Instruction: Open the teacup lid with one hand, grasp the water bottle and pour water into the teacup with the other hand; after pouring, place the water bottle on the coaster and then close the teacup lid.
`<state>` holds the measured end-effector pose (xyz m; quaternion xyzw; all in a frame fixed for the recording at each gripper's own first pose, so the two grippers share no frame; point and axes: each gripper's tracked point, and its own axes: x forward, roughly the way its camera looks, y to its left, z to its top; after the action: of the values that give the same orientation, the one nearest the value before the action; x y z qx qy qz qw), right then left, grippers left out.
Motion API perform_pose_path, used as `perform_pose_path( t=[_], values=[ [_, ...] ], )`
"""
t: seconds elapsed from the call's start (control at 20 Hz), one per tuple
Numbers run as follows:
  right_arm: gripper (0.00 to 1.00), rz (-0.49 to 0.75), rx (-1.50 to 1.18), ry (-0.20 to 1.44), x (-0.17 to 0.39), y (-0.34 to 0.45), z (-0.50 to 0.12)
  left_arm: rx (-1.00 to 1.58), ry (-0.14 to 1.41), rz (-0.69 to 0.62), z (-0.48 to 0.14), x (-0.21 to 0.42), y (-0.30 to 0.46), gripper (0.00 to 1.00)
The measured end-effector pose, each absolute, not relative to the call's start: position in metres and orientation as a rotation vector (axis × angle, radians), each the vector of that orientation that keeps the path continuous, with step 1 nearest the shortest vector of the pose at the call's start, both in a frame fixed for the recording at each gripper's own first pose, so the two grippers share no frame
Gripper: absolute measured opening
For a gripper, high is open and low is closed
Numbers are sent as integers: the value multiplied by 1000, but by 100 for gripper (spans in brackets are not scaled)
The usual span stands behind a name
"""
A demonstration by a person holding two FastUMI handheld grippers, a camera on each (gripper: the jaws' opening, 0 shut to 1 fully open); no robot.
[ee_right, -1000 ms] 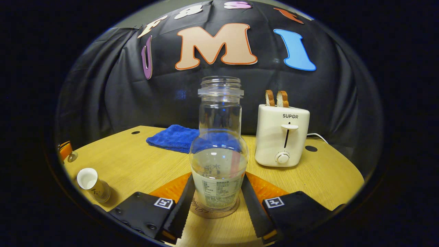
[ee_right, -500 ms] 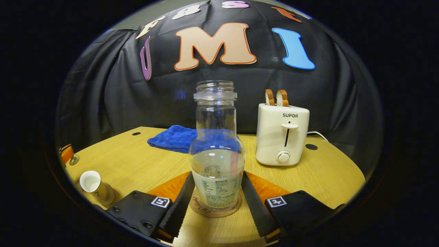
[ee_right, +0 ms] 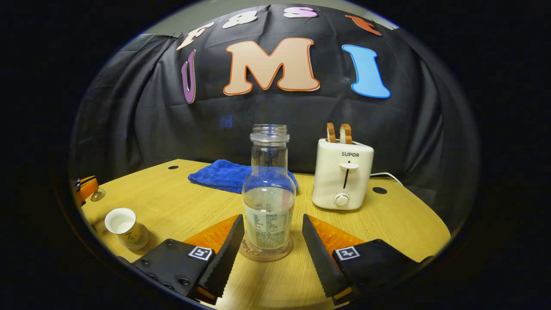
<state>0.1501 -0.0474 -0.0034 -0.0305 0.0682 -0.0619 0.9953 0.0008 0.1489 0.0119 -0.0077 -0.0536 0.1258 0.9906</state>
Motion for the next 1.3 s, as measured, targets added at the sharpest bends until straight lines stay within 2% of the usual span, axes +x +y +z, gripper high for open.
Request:
perform_pose_path(
  t=[0.3,0.7,0.75,0.8,1.3],
  values=[
    [89,-130,-53,75,115,-48,4,-19,-109,252,12,1,146,29],
    [87,-125,-51,-25,80,-38,19,-65,-124,135,19,18,94,29],
    [84,-122,-40,-27,78,-38,19,-67,-125,122,20,22,87,29],
    [87,-119,-28,-26,77,-37,17,-69,-127,109,23,25,81,29],
    [85,-139,-14,-31,69,-51,14,-19,-107,-25,30,49,10,29]
  ],
)
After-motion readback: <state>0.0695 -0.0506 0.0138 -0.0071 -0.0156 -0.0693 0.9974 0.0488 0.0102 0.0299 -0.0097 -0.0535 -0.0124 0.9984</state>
